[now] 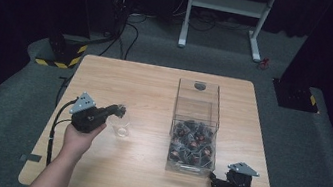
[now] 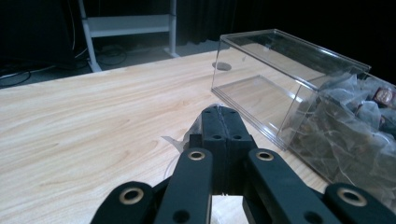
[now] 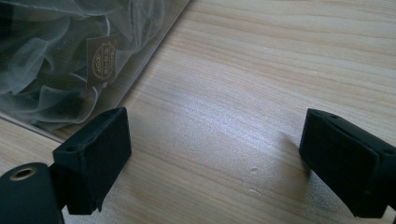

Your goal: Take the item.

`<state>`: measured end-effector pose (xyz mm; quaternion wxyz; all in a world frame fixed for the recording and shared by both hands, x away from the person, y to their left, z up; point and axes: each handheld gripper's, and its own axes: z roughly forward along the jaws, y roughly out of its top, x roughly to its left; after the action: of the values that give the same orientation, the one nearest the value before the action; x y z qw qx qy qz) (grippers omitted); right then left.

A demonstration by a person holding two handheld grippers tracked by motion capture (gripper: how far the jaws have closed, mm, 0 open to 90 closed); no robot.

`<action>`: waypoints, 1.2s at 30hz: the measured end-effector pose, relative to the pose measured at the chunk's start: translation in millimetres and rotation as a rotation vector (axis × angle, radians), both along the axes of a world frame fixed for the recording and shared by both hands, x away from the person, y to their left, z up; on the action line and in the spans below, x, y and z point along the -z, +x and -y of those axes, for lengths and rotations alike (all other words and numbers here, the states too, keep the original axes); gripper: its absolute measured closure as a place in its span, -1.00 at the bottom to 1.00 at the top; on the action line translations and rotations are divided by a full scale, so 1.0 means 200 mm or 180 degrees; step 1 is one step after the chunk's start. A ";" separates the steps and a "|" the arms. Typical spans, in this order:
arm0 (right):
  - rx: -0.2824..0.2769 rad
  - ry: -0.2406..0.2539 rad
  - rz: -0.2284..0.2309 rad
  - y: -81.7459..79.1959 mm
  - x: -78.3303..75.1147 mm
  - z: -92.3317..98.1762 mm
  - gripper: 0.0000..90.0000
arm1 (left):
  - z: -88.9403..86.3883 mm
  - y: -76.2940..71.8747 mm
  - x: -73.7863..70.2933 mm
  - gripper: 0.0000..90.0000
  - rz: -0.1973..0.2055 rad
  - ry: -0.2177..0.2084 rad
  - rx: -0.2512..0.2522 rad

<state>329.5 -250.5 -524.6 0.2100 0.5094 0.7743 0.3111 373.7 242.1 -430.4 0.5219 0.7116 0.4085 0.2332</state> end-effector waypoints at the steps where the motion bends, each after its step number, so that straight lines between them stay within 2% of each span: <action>1: 0.0000 0.0000 0.0000 0.00 0.00 0.00 -0.80 | 0.00 -0.01 0.01 1.00 -0.0006 0.0023 0.0009; 8: 0.0000 0.0000 0.0000 0.00 0.00 0.00 -0.80 | 0.00 -0.03 0.07 1.00 -0.0151 0.0113 0.0004; 15: 0.0001 0.0000 0.0000 0.00 0.00 0.00 -0.80 | 0.02 -0.01 0.11 0.99 -0.0260 0.0096 0.0015; 17: 0.0001 0.0000 0.0000 0.00 0.00 0.00 -0.80 | 0.01 0.00 0.11 0.82 -0.0257 0.0051 0.0027; 18: 0.0000 -0.0001 0.0000 0.00 0.00 0.00 -0.80 | 0.01 0.00 0.10 0.65 -0.0248 0.0041 0.0035; 20: 0.0000 0.0000 0.0000 0.00 0.00 0.00 -0.80 | 0.01 -0.01 0.10 0.49 -0.0239 -0.0006 0.0013; 25: 0.0001 0.0000 0.0000 0.00 0.00 0.00 -0.80 | -0.01 -0.01 0.09 0.12 -0.0219 -0.0002 -0.0034; 28: 0.0000 0.0000 0.0000 0.00 0.00 0.00 -0.80 | -0.02 -0.02 0.08 -0.13 -0.0260 0.0027 -0.0099; 36: 0.0000 -0.0001 0.0000 0.00 0.00 0.00 -0.80 | -0.07 -0.04 0.06 -0.49 -0.0228 0.0001 -0.0152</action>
<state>329.5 -250.5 -524.6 0.2101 0.5094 0.7743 0.3110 366.4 257.0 -443.3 0.5011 0.7097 0.4437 0.2201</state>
